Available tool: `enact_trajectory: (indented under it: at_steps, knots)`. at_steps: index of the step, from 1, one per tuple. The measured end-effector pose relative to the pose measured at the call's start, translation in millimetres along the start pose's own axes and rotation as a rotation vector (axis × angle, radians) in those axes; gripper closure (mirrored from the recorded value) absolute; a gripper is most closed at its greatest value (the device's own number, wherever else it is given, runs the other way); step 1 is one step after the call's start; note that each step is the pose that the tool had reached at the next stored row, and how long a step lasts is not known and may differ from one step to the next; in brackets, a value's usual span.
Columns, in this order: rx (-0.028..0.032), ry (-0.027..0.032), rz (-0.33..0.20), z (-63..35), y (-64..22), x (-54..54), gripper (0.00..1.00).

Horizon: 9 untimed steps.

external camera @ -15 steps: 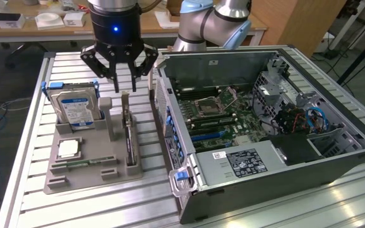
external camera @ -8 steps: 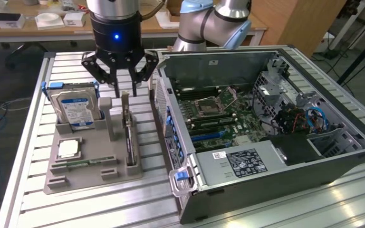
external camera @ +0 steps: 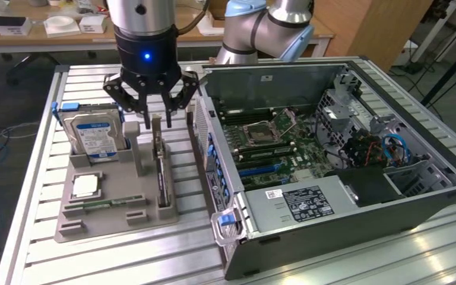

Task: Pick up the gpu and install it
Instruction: 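Pick up the gpu and move the gpu toward the slot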

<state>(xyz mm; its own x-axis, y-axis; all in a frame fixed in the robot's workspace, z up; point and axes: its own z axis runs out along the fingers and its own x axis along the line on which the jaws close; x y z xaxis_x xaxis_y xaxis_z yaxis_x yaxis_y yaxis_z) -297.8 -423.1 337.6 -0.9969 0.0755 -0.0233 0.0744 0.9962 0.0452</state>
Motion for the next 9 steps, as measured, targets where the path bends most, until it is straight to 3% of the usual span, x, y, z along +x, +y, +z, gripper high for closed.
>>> enact_trajectory:
  at_steps: [9]
  knots:
    - [0.0001, 0.0002, 0.000, 10.4, -7.3, -0.3, 0.59]
